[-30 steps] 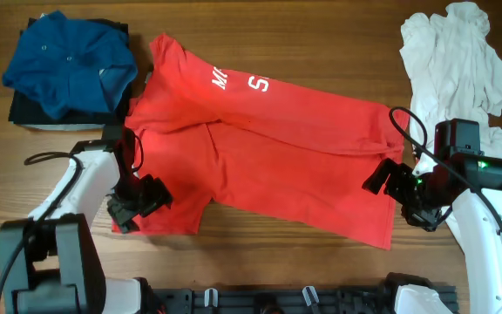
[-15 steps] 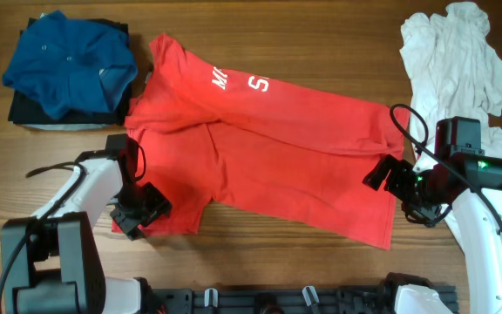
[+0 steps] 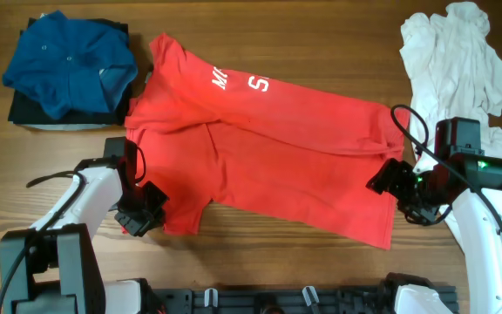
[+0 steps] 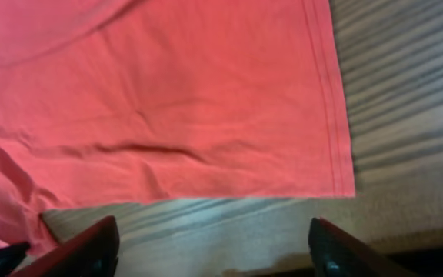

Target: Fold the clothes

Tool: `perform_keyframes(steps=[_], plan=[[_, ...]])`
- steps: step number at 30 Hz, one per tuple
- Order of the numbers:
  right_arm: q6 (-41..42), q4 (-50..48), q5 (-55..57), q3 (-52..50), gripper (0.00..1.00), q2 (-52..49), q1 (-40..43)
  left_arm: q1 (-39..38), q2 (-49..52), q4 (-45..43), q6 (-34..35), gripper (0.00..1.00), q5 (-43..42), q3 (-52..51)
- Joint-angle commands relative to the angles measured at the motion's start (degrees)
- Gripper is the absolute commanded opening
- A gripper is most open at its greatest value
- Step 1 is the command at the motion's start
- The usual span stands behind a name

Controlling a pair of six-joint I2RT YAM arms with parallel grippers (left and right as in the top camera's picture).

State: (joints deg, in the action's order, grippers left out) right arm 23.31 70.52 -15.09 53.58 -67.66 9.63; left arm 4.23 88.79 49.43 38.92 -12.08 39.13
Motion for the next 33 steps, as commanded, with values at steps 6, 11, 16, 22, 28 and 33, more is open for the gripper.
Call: perform_keyframes(steps=[6,11,16,22,28,33], plan=[[11.19,5.79,4.66,-0.70,0.69,-0.39,-5.29,-0.37,3.04,-13.79,-1.20,0.04,-1.60,-0.74],[17.09,9.03,7.85,-2.14,0.68,-0.39,-9.11,-0.37,3.04,-19.91,-2.95,0.04,-0.50,-0.74],[19.19,9.20,9.53,-8.68,0.64,-0.42,-9.62,-0.24,3.04,-24.68,-2.93,0.04,4.42,-0.74],[21.68,7.04,10.73,-9.20,0.57,-3.17,-9.84,0.74,3.04,-27.06,-3.48,0.04,5.14,-0.74],[22.27,2.27,8.55,-9.42,0.60,-8.96,-9.84,2.54,3.04,-28.28,-4.22,0.04,5.53,-0.74],[22.99,-3.89,6.73,-9.46,0.68,-15.54,-9.84,3.10,3.04,-28.57,-4.24,0.04,5.55,-0.74]])
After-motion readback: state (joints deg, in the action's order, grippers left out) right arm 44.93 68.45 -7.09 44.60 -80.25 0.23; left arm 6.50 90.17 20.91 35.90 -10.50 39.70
